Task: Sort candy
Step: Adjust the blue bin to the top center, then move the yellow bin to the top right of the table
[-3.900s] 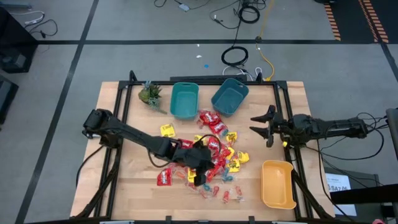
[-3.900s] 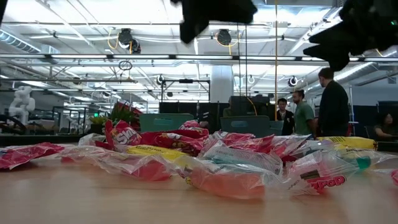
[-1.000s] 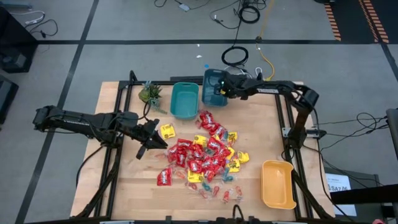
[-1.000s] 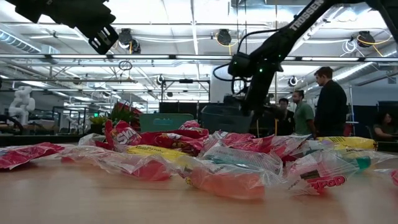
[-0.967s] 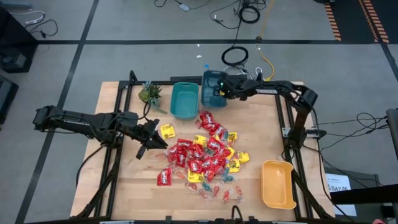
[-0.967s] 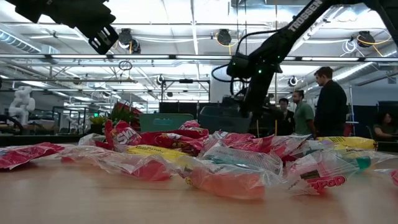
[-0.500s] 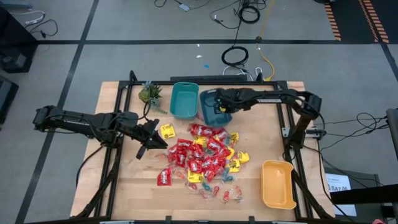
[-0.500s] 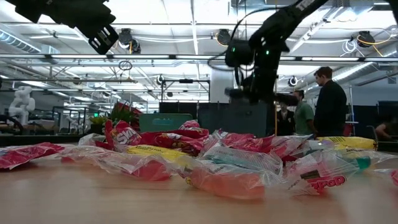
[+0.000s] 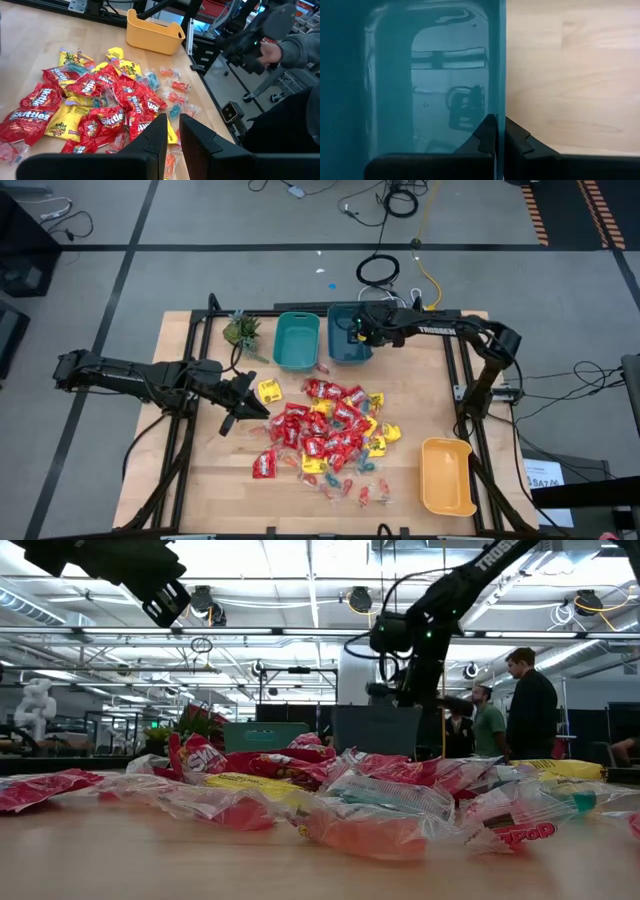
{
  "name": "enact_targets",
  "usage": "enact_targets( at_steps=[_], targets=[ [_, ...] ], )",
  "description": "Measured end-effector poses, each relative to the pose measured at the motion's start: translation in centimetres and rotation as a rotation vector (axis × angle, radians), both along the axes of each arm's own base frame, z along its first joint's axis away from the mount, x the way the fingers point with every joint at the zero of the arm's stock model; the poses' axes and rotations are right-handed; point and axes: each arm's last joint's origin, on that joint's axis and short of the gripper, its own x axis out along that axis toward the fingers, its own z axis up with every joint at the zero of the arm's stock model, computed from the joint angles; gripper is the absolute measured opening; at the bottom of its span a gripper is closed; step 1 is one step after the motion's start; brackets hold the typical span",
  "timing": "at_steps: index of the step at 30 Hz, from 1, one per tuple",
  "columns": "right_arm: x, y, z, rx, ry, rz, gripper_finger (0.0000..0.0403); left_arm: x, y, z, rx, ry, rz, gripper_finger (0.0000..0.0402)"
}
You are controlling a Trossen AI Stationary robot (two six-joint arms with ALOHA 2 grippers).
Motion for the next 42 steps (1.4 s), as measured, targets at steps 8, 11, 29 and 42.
enact_targets(
  at_steps=[8,11,29,42],
  targets=[
    [0.4,0.0,-1.9,0.081,0.021,-0.016,0.0000,0.0,0.0,0.0,-0.001,0.000,-0.001,0.0059],
    [0.4,0.0,-2.0,0.083,0.026,-0.017,0.0003,0.0,0.0,0.0,-0.001,0.000,-0.001,0.0059],
    [0.1,0.2,-1.0,0.072,0.017,0.013,0.0069,0.0,0.0,0.0,-0.002,0.000,-0.007,0.0059],
    [-4.7,3.1,6.0,0.053,0.081,0.132,0.0120,0.0,0.0,0.0,0.005,-0.003,-0.010,0.0059]
  ],
)
